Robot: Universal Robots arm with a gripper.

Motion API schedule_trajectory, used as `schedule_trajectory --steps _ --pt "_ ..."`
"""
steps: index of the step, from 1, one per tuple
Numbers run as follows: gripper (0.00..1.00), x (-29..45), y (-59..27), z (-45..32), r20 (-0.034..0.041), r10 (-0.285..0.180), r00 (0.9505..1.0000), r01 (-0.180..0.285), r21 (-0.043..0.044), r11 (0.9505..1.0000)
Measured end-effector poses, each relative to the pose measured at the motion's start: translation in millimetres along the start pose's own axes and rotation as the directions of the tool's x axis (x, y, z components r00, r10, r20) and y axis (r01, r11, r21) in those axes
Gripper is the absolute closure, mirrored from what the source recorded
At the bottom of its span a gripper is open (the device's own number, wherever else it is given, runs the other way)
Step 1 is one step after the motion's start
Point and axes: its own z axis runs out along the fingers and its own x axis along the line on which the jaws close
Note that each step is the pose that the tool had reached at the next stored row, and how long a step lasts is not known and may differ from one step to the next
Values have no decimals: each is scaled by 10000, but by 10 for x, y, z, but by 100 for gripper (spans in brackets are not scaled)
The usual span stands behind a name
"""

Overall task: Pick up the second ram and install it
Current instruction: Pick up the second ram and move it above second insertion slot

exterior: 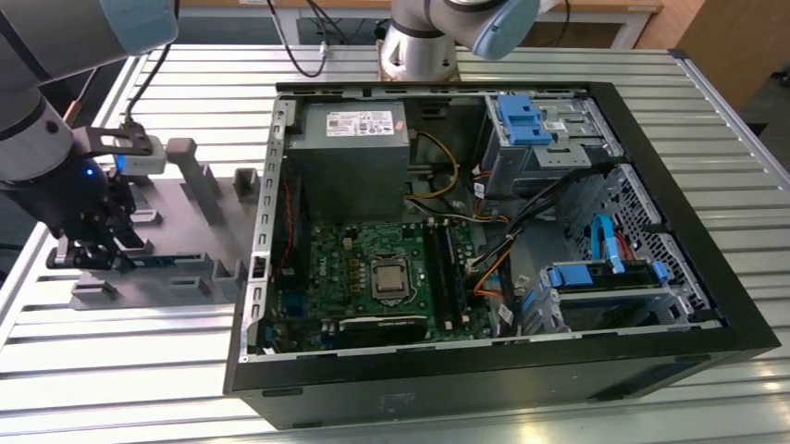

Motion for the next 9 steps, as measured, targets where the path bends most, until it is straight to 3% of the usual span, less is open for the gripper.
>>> schedule_trajectory --steps 9 --pt "61 0 -13 43 0 0 10000 0 0 10000"
